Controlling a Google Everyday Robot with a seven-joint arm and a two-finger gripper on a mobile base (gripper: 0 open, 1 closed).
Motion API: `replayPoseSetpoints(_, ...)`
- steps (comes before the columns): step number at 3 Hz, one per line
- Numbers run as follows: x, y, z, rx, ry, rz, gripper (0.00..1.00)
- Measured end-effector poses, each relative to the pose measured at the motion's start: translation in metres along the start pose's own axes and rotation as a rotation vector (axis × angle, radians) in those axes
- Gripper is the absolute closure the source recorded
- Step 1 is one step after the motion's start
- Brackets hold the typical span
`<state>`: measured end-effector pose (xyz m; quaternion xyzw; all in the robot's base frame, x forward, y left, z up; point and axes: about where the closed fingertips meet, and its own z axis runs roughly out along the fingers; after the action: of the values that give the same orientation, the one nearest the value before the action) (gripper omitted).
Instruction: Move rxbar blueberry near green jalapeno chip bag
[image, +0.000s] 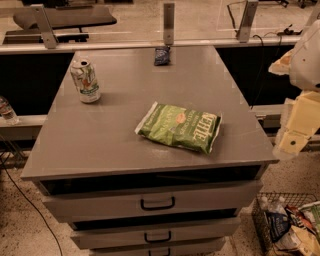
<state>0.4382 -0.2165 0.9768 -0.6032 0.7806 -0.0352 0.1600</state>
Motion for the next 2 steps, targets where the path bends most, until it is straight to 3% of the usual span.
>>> replayPoseSetpoints(1, -0.002, -0.002, 0.001, 0.003, -0.005, -0.003, 0.0)
replayPoseSetpoints(2, -0.028, -0.028, 0.018, 0.028, -0.054, -0.034, 0.0)
